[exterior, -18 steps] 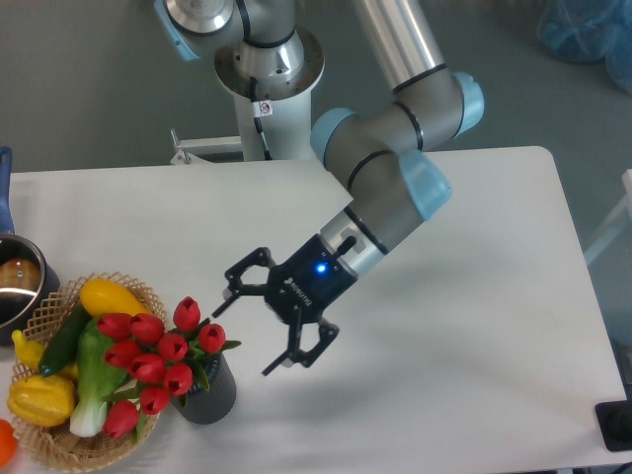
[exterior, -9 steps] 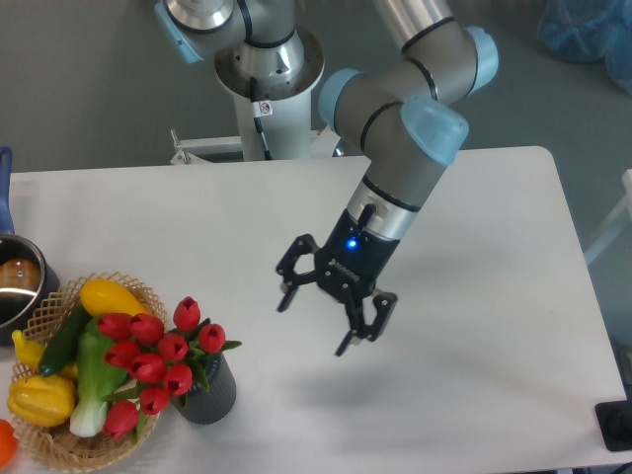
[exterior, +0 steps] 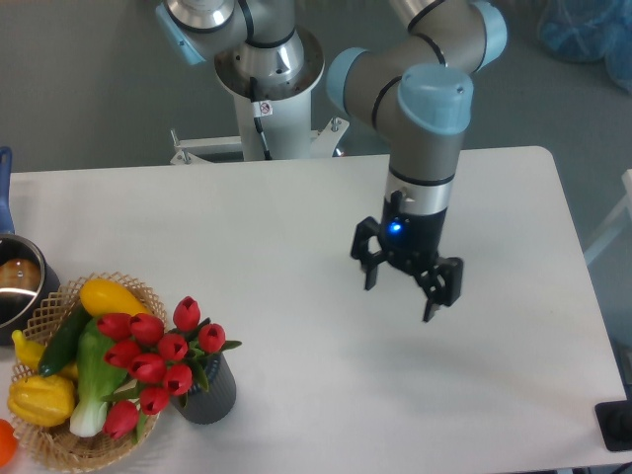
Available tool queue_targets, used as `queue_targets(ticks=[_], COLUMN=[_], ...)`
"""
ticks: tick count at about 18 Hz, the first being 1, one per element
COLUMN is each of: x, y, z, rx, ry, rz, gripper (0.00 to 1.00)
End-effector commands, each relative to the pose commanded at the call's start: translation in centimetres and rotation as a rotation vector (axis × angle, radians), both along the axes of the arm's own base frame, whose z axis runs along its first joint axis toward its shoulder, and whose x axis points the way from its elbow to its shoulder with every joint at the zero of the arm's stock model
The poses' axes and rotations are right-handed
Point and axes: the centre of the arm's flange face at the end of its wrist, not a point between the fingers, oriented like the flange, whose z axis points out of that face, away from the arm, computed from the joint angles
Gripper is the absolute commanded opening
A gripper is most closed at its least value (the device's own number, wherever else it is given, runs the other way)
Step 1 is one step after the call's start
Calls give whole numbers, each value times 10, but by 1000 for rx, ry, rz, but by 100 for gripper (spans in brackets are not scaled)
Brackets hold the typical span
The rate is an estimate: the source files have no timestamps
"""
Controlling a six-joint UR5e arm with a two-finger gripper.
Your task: Insert the flowers into the vase
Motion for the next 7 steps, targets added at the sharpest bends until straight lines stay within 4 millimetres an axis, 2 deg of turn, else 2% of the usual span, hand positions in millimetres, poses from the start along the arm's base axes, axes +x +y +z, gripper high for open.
queue_targets(ticks=[3,7], x=[-8,-33], y=[-20,-51], z=[-2,-3], rx=[-91,-123], ry=[-1,19], rz=[47,13], gripper=[100,100])
